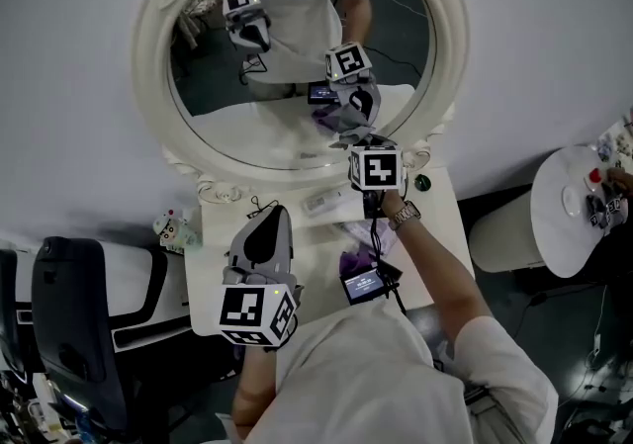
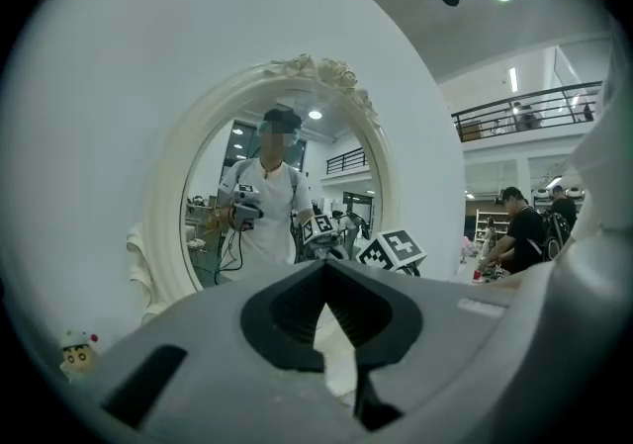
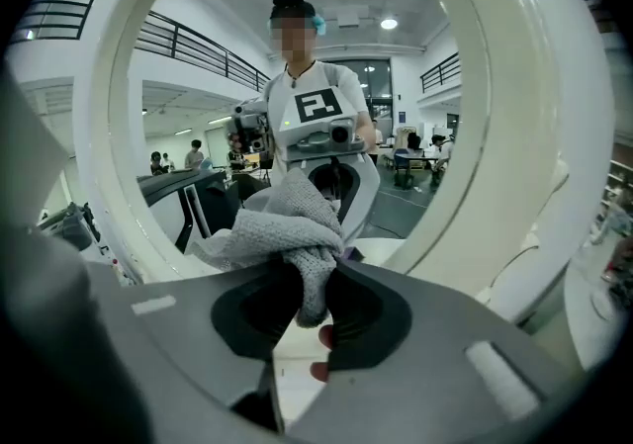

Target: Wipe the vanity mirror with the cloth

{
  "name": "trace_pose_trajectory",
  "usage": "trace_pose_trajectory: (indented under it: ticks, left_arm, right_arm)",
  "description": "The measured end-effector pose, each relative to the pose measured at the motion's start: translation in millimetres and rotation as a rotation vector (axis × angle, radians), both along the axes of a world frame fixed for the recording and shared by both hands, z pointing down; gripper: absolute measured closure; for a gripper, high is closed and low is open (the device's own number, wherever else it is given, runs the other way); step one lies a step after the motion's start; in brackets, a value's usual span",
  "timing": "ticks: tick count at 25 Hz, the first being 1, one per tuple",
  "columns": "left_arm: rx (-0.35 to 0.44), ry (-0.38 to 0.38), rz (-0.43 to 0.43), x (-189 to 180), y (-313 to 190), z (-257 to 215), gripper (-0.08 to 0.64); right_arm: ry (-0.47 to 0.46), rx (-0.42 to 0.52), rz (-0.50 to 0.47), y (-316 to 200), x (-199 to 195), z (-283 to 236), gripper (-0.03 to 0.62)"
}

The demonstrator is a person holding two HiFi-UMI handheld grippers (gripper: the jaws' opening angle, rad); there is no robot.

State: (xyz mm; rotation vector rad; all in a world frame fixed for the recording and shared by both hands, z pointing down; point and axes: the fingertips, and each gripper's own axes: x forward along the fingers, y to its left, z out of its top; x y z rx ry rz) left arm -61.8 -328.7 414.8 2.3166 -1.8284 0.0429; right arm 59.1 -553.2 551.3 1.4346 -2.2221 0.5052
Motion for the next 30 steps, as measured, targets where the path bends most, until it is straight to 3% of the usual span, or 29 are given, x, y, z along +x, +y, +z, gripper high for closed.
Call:
trace_pose_trajectory:
  ticks: [7,14,22,30]
  left_arm:
    - [-0.007,0.009,0.024,18,-4,6,0.558]
    - [-0.018,0.011,0.01,-6,1,8,0.558]
    - [-0.017,0.008,-0.006,-58,13,6,0.558]
    - [-0.037,0.011,-0.1,-122,41,12,0.558]
  right_arm:
    - [0.038,-0.002,0.073,-12,47,2,0.517]
    - [0.011,-0.003,0.151,-6,49,0,0.52]
    - [0.013,-0.046,-0.05,44,-61,18,0.522]
    - [0.023,-0.102,-0.211,70,-186,45,0.52]
